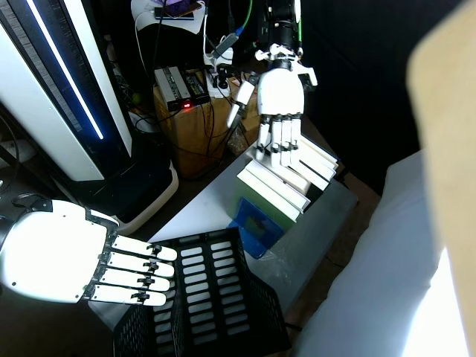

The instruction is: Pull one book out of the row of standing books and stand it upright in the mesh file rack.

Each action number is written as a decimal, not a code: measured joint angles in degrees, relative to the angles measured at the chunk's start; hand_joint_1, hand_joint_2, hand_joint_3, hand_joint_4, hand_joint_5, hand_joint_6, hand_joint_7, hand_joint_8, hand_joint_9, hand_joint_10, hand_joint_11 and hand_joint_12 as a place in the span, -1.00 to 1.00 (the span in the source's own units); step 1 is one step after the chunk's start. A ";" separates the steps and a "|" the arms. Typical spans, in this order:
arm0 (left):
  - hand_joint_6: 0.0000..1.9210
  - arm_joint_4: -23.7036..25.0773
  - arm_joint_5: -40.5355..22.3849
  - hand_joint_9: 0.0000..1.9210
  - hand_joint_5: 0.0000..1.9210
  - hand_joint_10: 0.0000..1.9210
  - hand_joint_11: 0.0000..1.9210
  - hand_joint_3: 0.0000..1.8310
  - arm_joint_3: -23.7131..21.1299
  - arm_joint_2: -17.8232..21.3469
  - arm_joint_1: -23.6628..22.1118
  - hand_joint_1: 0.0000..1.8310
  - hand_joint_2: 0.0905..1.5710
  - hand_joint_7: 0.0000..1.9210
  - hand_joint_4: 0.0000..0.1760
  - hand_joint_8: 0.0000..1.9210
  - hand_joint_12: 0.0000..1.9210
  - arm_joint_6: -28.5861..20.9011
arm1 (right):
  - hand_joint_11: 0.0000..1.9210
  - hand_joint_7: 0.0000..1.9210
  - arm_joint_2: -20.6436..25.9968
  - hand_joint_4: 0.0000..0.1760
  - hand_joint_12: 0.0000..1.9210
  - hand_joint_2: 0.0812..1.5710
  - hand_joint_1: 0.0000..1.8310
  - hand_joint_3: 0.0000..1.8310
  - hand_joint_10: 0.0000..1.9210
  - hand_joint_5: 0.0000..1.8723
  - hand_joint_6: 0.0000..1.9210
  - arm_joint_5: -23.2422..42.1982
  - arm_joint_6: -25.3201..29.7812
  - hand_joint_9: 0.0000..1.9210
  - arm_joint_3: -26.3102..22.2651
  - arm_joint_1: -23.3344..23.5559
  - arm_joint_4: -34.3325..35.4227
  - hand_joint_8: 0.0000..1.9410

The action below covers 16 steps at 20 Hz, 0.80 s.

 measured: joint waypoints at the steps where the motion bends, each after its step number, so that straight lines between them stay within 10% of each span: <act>1: -0.95 -0.09 -0.68 -1.00 -0.14 -1.00 -1.00 -1.00 -0.68 0.35 0.61 -0.93 0.45 -0.93 -1.00 -1.00 -1.00 -0.11 | -1.00 -1.00 0.00 -1.00 -1.00 0.66 -0.63 -1.00 -1.00 -1.00 -1.00 -0.09 0.02 -1.00 0.00 0.00 0.13 -1.00; 16: -0.97 -0.57 -6.95 -1.00 -0.28 -1.00 -1.00 -1.00 -5.88 3.08 7.69 -0.91 0.49 -0.93 -1.00 -0.99 -1.00 -1.90 | -1.00 -1.00 0.00 -1.00 -1.00 0.68 -0.70 -0.99 -1.00 -1.00 -1.00 -0.17 0.00 -1.00 -0.02 -0.76 1.66 -1.00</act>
